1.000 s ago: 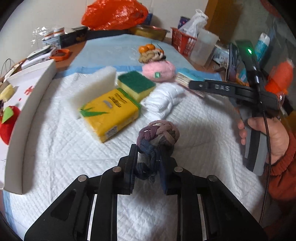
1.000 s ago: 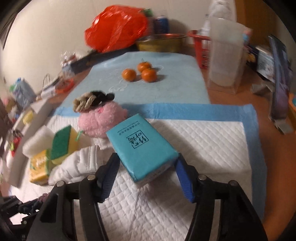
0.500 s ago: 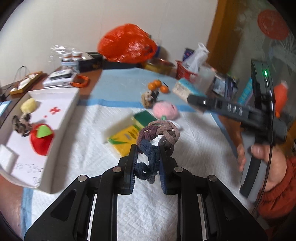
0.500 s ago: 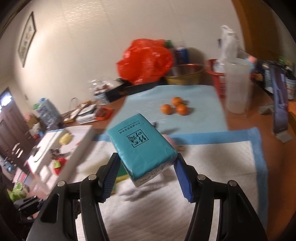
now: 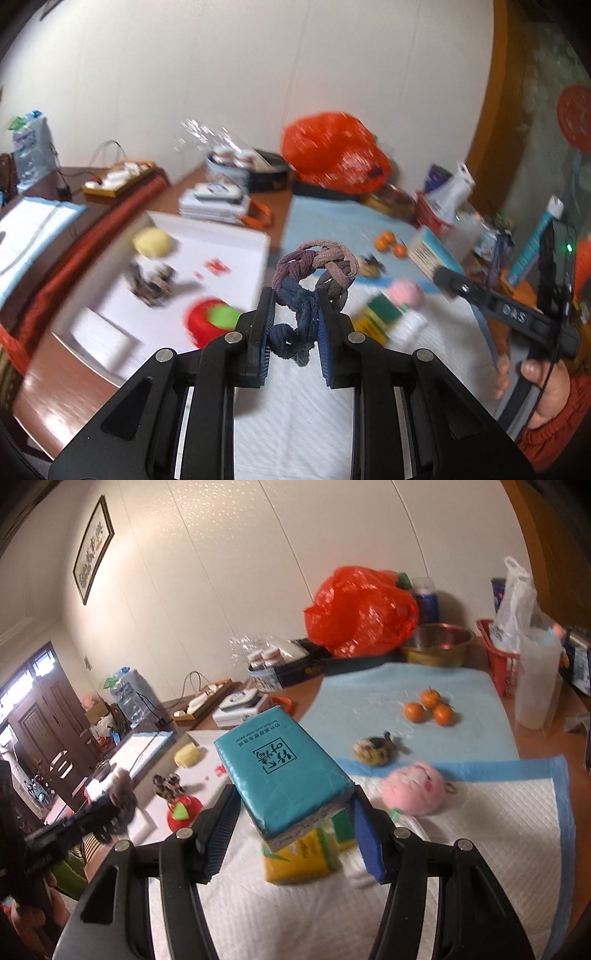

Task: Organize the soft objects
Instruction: 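Carry rope toy and tissue pack into the white tray while both grippers release them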

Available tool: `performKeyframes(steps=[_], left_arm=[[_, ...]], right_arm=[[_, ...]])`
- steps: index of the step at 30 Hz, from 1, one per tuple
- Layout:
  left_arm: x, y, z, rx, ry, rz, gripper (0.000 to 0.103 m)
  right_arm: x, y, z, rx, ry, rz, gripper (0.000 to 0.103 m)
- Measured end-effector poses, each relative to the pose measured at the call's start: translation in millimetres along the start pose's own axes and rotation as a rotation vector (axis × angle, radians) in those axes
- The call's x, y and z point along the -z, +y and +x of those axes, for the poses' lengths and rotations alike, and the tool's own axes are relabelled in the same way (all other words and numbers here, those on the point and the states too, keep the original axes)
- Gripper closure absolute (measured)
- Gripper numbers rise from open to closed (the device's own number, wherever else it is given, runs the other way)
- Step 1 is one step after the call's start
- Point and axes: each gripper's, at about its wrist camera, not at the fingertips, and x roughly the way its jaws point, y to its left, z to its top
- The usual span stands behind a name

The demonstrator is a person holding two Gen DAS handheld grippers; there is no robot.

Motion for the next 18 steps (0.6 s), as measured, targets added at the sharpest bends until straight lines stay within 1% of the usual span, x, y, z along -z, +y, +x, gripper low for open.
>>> performKeyframes(steps=[4,7,14,18], left_arm=[[-16.3,32.3,-8.6,-0.047,-0.030,-0.011,0.082],[-21.1,54.1,-14.2,-0.079,-0.049,-0.005,0.082],[-21.3,93.2,-8.8,-0.099,-0.025,-0.002,0.082],[-29.0,114.8,4.2,-0.106,-0.009,0.006,0.082]], right_arm=[[-6.9,19.5,2.5,-0.014,-0.022,-0.001,0.043],[-10.4,36.5,8.8,-0.022,-0.031,-0.005,0.043],[-17.2,73.5,29.9,-0.042,-0.029,-0.026,0.043],[-26.3,93.6,45.0,-0.047,-0.019,-0.035,0.043]])
